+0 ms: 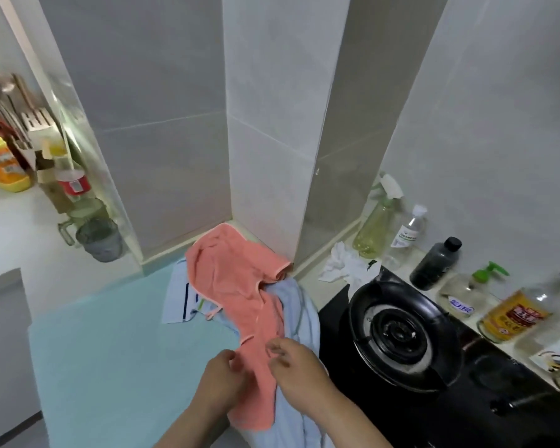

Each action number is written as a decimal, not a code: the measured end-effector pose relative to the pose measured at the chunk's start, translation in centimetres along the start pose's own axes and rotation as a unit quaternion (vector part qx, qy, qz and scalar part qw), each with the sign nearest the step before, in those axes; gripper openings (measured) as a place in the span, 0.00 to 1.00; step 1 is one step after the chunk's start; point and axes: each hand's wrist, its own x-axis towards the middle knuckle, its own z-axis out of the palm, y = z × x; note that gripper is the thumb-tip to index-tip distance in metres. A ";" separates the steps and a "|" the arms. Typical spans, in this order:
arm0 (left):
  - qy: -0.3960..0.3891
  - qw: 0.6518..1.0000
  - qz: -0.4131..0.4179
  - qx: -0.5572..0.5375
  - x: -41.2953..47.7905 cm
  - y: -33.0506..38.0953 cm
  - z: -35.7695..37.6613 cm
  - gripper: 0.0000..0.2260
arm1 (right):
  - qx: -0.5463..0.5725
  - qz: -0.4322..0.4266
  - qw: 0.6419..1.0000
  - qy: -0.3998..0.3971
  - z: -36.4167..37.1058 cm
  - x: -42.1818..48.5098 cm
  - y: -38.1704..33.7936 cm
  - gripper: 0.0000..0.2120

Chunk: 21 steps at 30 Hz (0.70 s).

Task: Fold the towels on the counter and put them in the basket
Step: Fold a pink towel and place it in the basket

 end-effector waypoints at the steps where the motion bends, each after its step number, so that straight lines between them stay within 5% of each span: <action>1: -0.010 0.999 -0.018 -0.027 0.9 0.4 -0.1 0.12 | -0.002 0.003 1.000 0.009 -0.2 0.9 -0.2 0.18; 4: -0.024 0.993 -0.073 -0.088 2.9 1.5 -0.5 0.14 | -0.002 0.011 0.999 0.044 -0.6 2.9 -0.8 0.22; 9: -0.067 0.993 -0.078 -0.062 4.3 3.0 -1.1 0.05 | 0.013 0.027 0.998 0.061 -1.0 4.7 -0.9 0.22; 15: -0.030 0.993 0.067 0.095 5.5 3.8 -7.7 0.14 | -0.025 0.039 0.996 0.079 -1.2 5.3 -1.5 0.13; 19: -0.014 0.994 0.103 -0.017 6.1 2.7 -15.3 0.10 | -0.061 0.043 0.989 0.130 0.8 6.3 -2.0 0.11; 21: -0.022 0.989 0.112 -0.099 6.4 1.9 -19.1 0.06 | -0.089 0.020 0.978 0.186 3.3 7.6 -2.0 0.18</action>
